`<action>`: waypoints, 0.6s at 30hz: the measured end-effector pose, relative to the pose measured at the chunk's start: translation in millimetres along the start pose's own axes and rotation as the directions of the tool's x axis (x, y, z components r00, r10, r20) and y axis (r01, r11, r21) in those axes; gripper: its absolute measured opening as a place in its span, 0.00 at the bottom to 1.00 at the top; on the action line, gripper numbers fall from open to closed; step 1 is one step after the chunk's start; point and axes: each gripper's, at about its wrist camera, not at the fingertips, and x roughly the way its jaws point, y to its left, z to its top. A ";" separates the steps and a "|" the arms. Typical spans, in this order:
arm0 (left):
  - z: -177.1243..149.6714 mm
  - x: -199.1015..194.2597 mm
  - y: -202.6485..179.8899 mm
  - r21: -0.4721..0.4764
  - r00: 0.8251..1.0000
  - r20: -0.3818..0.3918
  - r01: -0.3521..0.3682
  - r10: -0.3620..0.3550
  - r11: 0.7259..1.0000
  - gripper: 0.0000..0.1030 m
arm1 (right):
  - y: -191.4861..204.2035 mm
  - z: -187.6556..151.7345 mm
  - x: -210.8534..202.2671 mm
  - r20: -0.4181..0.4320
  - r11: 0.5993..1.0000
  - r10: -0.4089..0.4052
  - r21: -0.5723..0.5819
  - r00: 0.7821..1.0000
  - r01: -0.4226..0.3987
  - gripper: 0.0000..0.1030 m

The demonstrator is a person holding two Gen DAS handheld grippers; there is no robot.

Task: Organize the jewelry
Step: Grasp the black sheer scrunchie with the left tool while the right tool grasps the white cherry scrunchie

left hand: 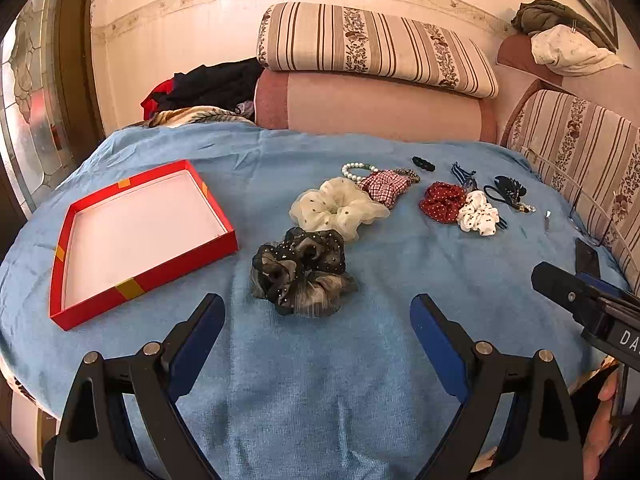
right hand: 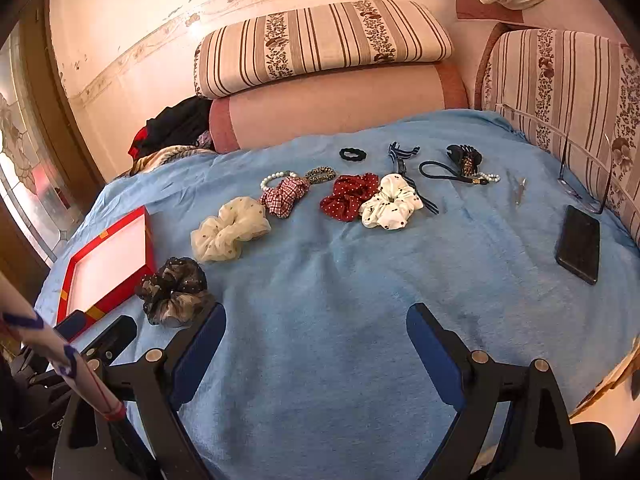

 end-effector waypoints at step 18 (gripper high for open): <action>6.8 32.4 38.9 -0.105 0.996 -0.072 0.053 -0.061 0.993 0.91 | -10.2 4.7 20.8 -0.039 1.000 -0.021 0.017 0.999 0.022 0.92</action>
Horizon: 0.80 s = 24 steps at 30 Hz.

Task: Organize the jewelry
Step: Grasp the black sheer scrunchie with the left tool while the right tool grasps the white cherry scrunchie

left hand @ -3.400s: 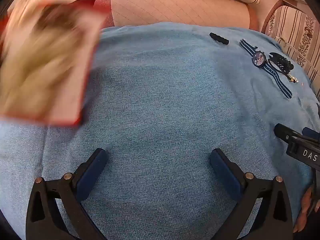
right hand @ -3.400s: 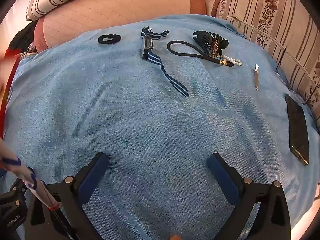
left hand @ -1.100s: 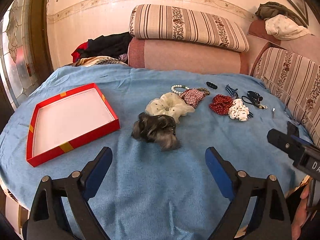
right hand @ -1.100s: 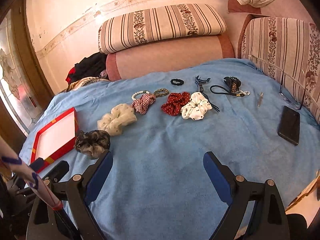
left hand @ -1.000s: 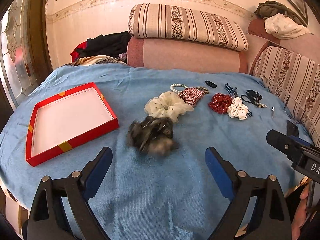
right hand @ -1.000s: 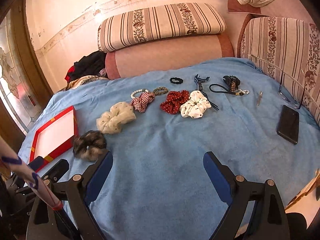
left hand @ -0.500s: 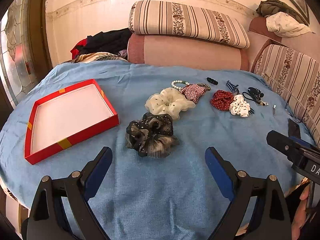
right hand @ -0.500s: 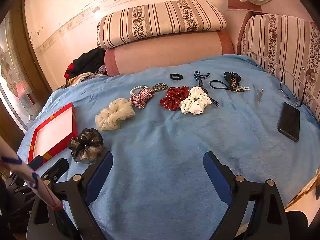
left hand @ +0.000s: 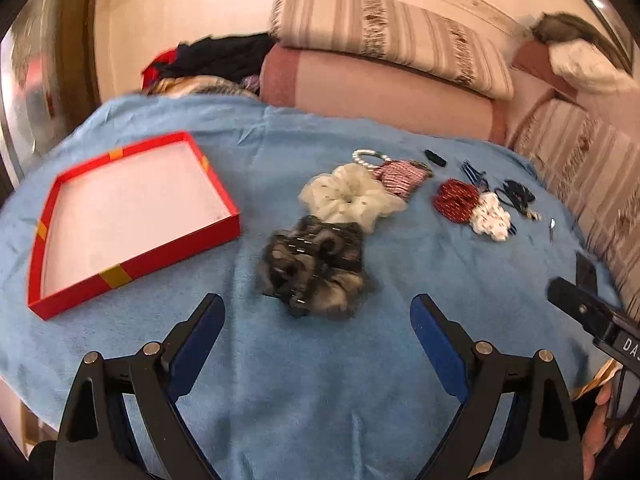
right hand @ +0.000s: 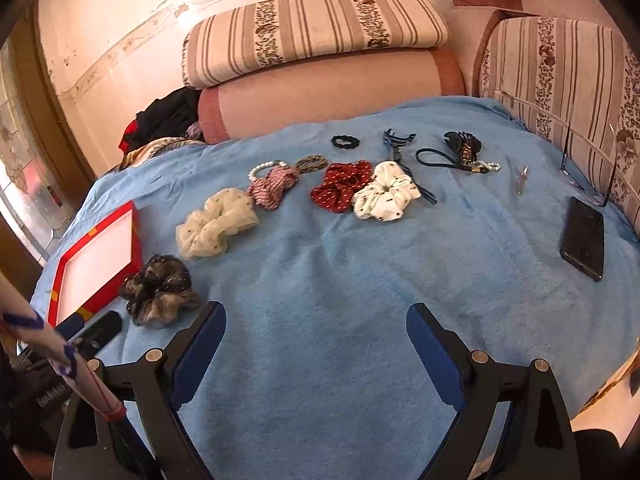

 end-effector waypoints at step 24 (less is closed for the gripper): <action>28.9 106.3 3.6 0.044 0.983 -0.178 0.061 -0.052 0.997 0.42 | -87.1 78.2 52.7 -0.042 0.977 0.007 0.214 0.999 0.002 0.74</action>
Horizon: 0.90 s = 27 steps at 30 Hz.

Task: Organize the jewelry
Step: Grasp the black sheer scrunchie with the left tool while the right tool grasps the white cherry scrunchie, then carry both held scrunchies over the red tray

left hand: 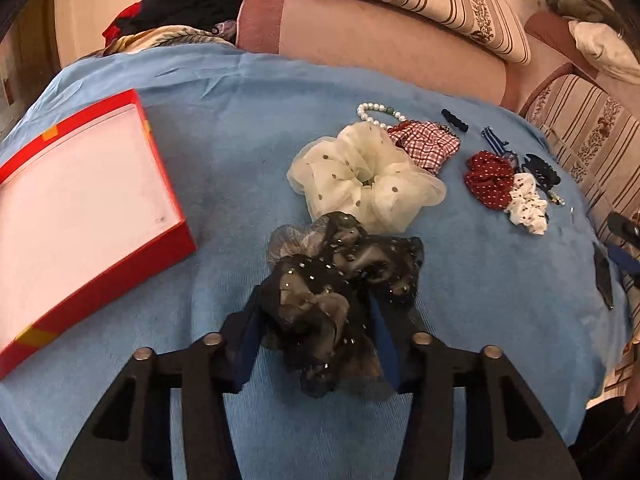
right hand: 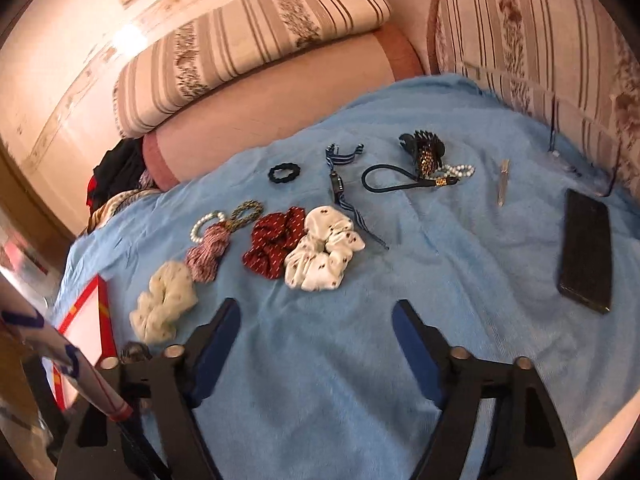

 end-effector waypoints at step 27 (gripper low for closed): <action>10.4 -22.1 -4.1 0.051 0.986 0.164 -0.012 0.003 0.999 0.22 | 2.8 20.6 36.2 0.078 0.999 -0.033 -0.023 0.996 0.035 0.07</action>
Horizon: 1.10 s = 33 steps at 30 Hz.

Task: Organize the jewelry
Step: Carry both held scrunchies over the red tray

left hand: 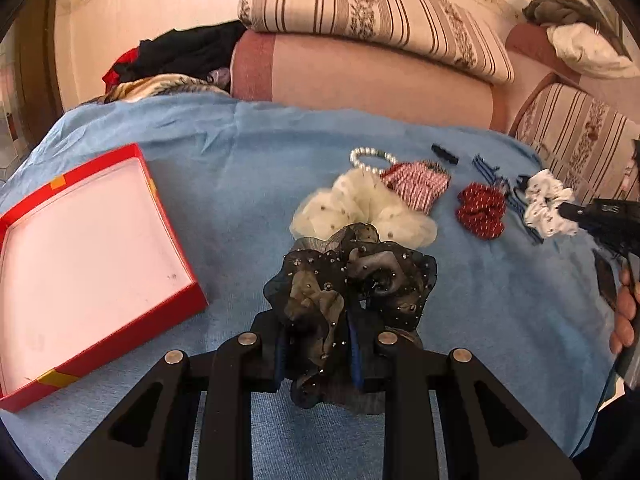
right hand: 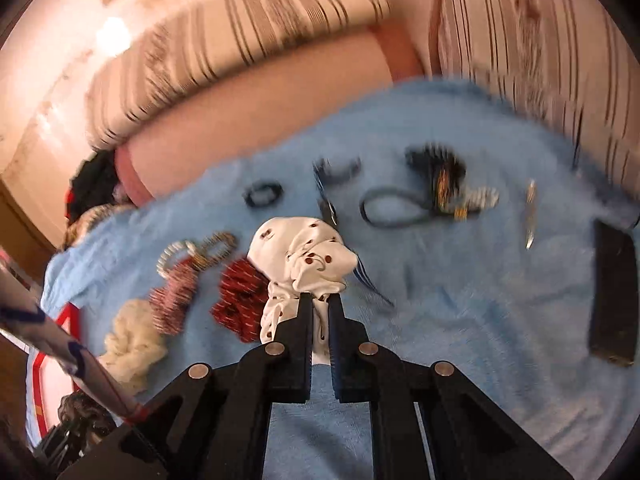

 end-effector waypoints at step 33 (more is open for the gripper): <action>5.5 -35.9 30.7 -0.092 0.996 0.075 -0.044 0.051 0.995 0.22 | 108.4 -51.7 -21.9 -0.016 0.934 0.249 -0.260 0.968 -0.244 0.07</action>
